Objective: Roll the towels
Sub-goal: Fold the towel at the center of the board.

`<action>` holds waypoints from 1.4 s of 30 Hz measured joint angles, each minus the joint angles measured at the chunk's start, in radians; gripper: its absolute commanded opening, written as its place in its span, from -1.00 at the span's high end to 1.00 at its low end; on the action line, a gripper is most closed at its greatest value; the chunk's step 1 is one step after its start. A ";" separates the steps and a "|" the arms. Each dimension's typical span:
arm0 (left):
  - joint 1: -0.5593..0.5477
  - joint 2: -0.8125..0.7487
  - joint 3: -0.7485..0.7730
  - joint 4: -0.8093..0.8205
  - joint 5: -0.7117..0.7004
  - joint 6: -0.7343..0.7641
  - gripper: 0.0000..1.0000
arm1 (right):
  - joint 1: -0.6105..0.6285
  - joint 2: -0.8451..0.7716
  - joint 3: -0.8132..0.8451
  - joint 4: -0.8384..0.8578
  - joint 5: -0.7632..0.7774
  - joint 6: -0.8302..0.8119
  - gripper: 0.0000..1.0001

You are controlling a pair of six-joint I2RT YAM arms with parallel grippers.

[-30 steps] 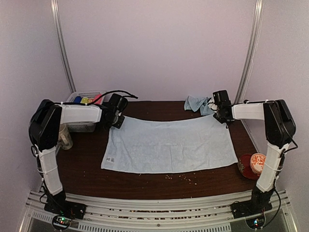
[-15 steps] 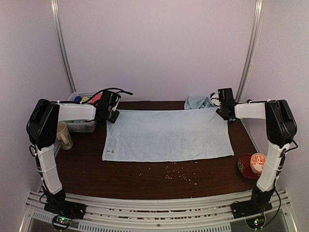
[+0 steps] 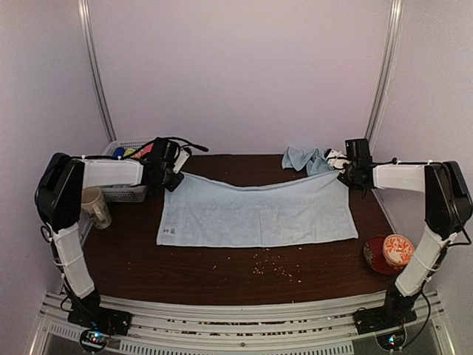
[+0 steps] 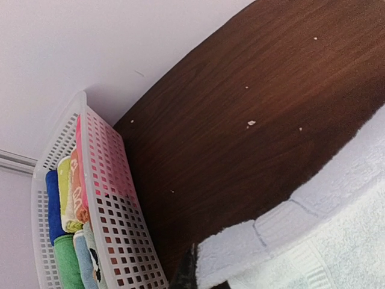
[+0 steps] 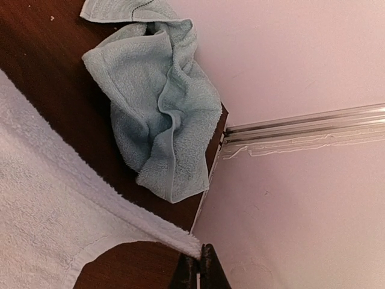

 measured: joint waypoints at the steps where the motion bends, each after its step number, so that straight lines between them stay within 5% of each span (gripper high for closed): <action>1: 0.000 -0.016 -0.014 -0.005 0.009 0.006 1.00 | 0.000 -0.023 -0.013 -0.005 -0.014 -0.008 1.00; 19: -0.012 -0.327 -0.236 -0.095 0.142 0.027 1.00 | -0.001 -0.312 -0.277 -0.101 -0.151 -0.126 1.00; 30: -0.138 -0.347 -0.330 -0.206 0.129 -0.039 1.00 | -0.002 -0.425 -0.380 -0.160 -0.198 -0.192 1.00; 42: -0.142 -0.435 -0.375 -0.312 0.074 -0.139 1.00 | -0.002 -0.509 -0.426 -0.239 -0.237 -0.261 1.00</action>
